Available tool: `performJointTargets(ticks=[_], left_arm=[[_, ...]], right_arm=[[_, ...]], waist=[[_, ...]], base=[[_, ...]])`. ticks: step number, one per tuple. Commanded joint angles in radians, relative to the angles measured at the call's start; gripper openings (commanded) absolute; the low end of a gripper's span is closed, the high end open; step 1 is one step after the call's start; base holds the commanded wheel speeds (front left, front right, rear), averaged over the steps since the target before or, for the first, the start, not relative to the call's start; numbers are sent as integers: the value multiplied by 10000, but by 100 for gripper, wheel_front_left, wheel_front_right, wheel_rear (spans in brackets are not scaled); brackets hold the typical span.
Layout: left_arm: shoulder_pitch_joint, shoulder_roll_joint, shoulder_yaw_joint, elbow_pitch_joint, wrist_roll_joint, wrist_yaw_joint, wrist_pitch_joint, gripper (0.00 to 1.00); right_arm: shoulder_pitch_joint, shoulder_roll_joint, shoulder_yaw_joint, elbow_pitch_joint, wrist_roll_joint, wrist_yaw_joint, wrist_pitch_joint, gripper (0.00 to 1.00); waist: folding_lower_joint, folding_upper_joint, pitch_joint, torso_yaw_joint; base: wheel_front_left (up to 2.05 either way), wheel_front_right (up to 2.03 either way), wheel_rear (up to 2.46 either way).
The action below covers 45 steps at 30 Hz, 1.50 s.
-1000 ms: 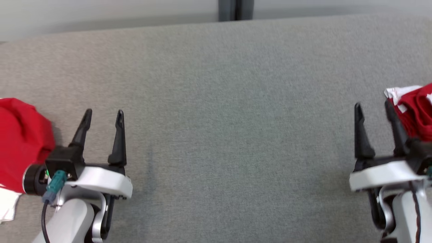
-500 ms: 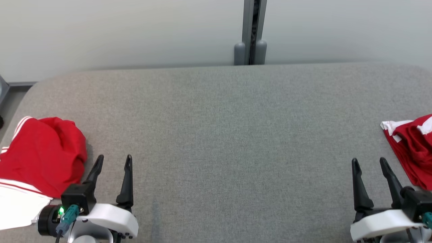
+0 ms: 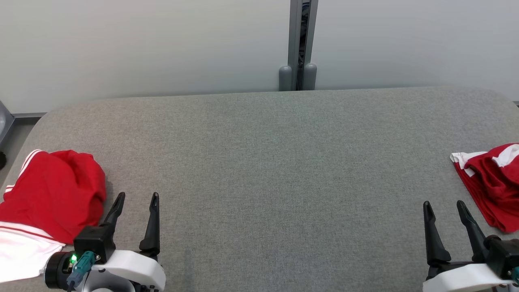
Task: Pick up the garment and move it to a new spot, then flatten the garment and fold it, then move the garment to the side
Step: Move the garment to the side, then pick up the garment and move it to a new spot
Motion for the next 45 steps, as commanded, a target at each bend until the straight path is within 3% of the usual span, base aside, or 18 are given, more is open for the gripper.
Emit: performJointTargets(ticks=[1,7,14,20,32,45], left_arm=[[-113,79,12,-25,30,32,20,100],[-206,74,-9,-71,92,80,14,100],[-354,91,85,-201,163,180,-3,100],[-401,108,445,-445,100,330,-45,100],[-373,-357,1334,-473,222,203,-81,100],[-233,-1030,2332,-303,989,-575,-85,100]], right_arm=[[110,-31,-37,-52,46,2,20,100],[137,-32,-97,-209,48,2,17,100],[178,-31,-57,-632,-14,2,70,100],[236,-35,262,-1137,143,2,199,100],[85,-36,644,-1150,262,2,333,100],[-77,-39,882,-948,386,2,275,100]], waist=[[0,0,12,8],[0,0,23,183],[0,0,3,892],[0,0,31,2373],[0,0,161,4426],[0,0,274,4826]], base=[[0,0,0],[0,0,0],[0,0,0],[0,0,0],[0,0,0],[0,0,0]])
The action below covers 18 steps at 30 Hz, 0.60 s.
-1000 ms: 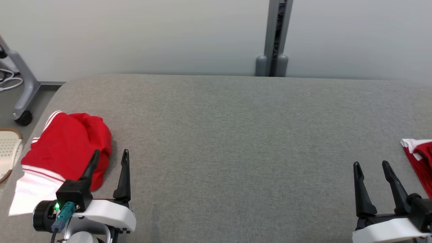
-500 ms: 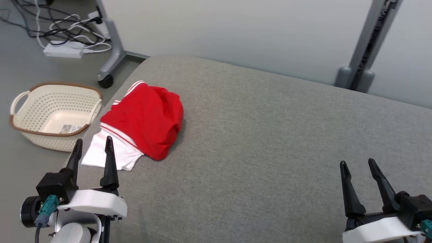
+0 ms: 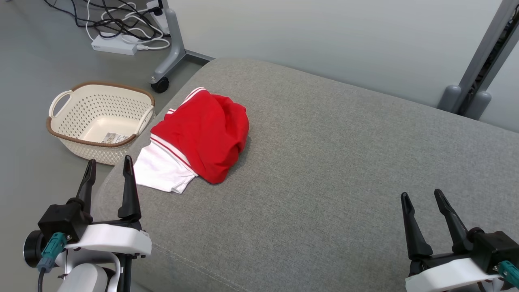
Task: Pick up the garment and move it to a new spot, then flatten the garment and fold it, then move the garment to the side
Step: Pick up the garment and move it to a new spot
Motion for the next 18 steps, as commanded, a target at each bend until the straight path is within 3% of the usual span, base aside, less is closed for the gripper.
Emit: performJointTargets(ticks=[1,10,18], left_arm=[[34,-63,151,59,144,-115,-34,100],[-245,-344,597,253,541,-469,-35,100],[-1650,13,916,854,263,-926,284,100]], right_arm=[[-62,-56,17,42,69,2,-44,100],[-113,-56,8,-15,77,2,79,100],[-289,-56,59,-111,-71,2,176,100]], waist=[[0,0,6,-34],[0,0,69,-238],[0,0,401,-674]], base=[[0,0,0],[0,0,0],[0,0,0]])
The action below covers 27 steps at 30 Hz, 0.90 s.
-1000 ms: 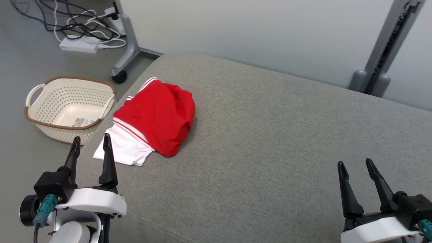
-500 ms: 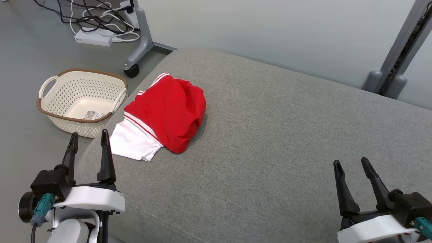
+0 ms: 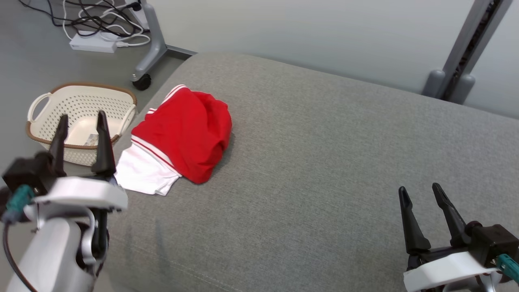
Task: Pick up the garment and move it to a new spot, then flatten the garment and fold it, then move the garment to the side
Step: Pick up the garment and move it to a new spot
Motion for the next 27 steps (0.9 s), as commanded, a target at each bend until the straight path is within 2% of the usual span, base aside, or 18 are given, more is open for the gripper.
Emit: performJointTargets(ticks=[1,5,12,20,27], left_arm=[[-369,37,70,210,-155,-120,111,100],[-1590,86,213,1667,-662,-570,646,100],[-3499,10,327,5285,-1484,-1527,1437,100],[-4774,-144,650,8629,-2227,-2177,2124,100],[-5271,-336,855,10308,-2787,-2533,3051,100]], right_arm=[[-135,-52,26,-57,-41,2,31,100],[-380,-55,107,-150,-176,2,154,100],[-608,-59,2,-326,-455,2,354,100],[-793,-269,-11,-631,-516,2,577,100],[-920,-460,122,-841,-532,2,800,100]], waist=[[0,-1,187,-203],[0,-1,647,-718],[0,-1,1470,-1524],[0,-1,2151,-1869],[0,-1,2558,-1966]], base=[[0,0,0],[0,0,0],[0,0,0],[0,0,0],[0,0,0]])
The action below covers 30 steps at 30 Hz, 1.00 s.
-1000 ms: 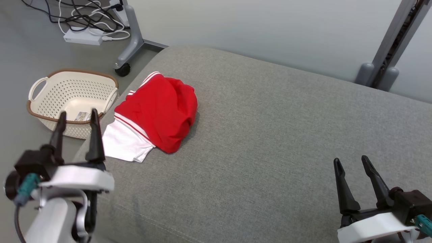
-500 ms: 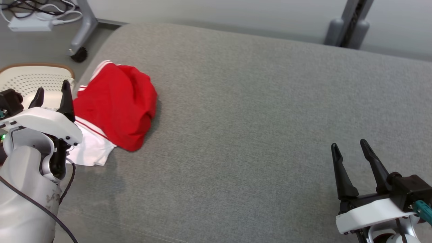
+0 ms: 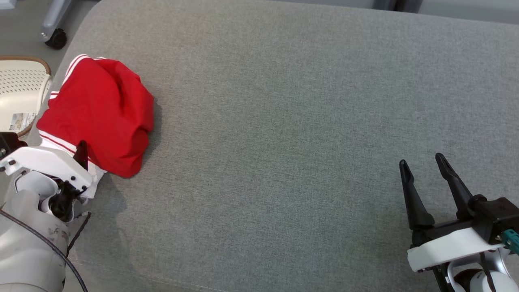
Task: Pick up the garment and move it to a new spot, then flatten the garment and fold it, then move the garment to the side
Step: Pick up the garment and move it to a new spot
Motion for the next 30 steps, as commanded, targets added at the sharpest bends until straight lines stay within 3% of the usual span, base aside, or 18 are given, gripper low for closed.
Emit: performJointTargets(ticks=[1,9,10,11,12,13,20,26,30], left_arm=[[-187,1,62,135,-131,-96,108,100],[-242,-177,296,561,-602,-249,567,99],[-252,-219,310,592,-640,-278,642,88],[-268,-239,314,614,-671,-312,670,67],[-286,-261,343,629,-723,-323,612,41],[-291,-303,358,645,-736,-342,631,2],[-613,-153,243,619,-527,-332,-296,0],[-1017,291,-252,238,191,-378,-2374,0],[-1232,538,-486,-182,644,-373,-3181,0]], right_arm=[[-134,-107,-1,-79,-39,2,61,100],[-318,-298,104,-366,-13,2,264,100],[-332,-322,116,-412,-14,2,288,100],[-352,-339,105,-446,-2,2,286,100],[-372,-369,82,-471,-4,2,295,100],[-405,-382,79,-505,-8,2,307,100],[-394,-353,-45,-612,-65,2,355,100],[-459,-237,-53,-404,21,2,177,100],[-459,-105,4,-145,81,2,-12,100]], waist=[[0,0,112,-74],[0,0,692,-356],[0,0,760,-395],[0,0,845,-432],[0,0,916,-454],[0,0,977,-476],[0,0,1073,-405],[0,0,643,-214],[0,0,236,-203]], base=[[0,0,0],[0,0,0],[0,0,0],[0,0,0],[0,0,0],[0,0,0],[0,0,0],[0,0,0],[0,0,0]])
